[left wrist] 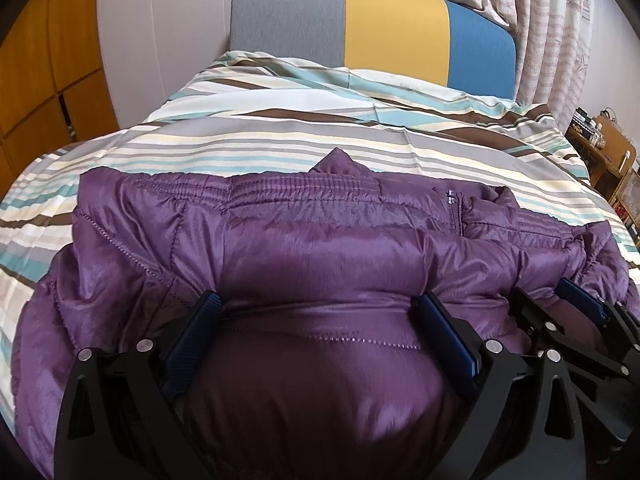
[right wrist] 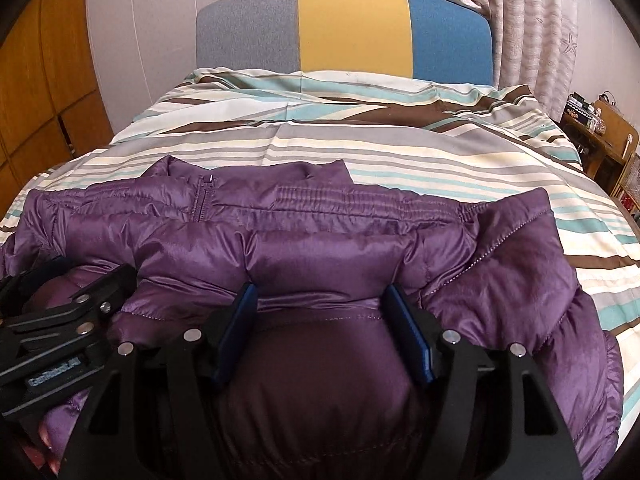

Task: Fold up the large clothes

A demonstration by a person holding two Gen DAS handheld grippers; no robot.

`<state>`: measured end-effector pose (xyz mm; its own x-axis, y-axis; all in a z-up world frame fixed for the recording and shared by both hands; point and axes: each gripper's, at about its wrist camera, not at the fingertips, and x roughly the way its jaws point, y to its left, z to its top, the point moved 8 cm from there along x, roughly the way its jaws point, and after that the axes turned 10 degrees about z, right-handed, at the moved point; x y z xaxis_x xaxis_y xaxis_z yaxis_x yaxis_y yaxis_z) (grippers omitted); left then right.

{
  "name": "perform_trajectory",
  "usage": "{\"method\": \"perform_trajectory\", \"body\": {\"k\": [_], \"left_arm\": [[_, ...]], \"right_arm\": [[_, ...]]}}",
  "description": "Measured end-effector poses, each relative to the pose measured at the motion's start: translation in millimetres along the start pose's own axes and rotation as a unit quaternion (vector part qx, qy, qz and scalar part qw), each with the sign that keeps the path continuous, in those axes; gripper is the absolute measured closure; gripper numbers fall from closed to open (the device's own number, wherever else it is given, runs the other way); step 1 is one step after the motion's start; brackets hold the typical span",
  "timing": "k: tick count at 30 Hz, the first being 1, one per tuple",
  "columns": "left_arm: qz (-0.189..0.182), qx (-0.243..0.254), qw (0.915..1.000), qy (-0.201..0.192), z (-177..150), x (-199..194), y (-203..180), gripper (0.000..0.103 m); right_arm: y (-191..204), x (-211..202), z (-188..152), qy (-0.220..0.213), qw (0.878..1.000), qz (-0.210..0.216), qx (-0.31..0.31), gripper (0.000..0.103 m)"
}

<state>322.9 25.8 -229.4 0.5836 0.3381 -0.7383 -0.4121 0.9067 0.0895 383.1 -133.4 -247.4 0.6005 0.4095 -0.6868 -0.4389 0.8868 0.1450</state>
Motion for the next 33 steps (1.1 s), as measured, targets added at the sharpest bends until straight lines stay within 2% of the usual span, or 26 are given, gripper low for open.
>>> {"method": "perform_trajectory", "body": {"k": [3,6,9,12,15,21,27,33], "left_arm": [[-0.005,0.0,1.0,0.007,-0.7,-10.9,10.0,0.005],[0.014,-0.018,0.9997,-0.004,4.0,-23.9,36.9,0.005],[0.061,-0.037,0.9974,-0.006,8.1,-24.8,70.0,0.005],[0.086,-0.047,0.9948,0.03,-1.7,-3.4,95.5,0.004],[0.059,-0.07,0.9953,0.031,-8.2,9.7,98.9,0.003],[0.056,-0.07,0.9952,0.039,-9.7,17.6,96.8,0.003],[0.061,-0.072,0.9948,0.04,-10.0,9.4,98.2,0.003],[0.065,-0.079,0.9941,0.038,-18.9,-15.8,104.6,0.003]], "right_arm": [[0.4,-0.2,-0.8,0.0,1.0,0.001,0.001,0.036],[0.7,-1.0,0.0,-0.001,1.0,0.002,0.002,0.036],[0.2,-1.8,0.6,-0.001,1.0,0.002,0.003,0.035],[-0.2,-3.0,1.2,-0.002,1.0,0.002,0.002,0.035],[0.0,-3.5,2.0,-0.003,1.0,0.002,0.0,0.035],[-0.5,-3.5,2.2,-0.003,1.0,0.002,0.001,0.034],[-0.6,-3.7,2.5,-0.004,1.0,0.006,0.003,0.033],[1.1,-14.2,5.4,-0.021,1.0,-0.002,-0.004,0.025]]}}
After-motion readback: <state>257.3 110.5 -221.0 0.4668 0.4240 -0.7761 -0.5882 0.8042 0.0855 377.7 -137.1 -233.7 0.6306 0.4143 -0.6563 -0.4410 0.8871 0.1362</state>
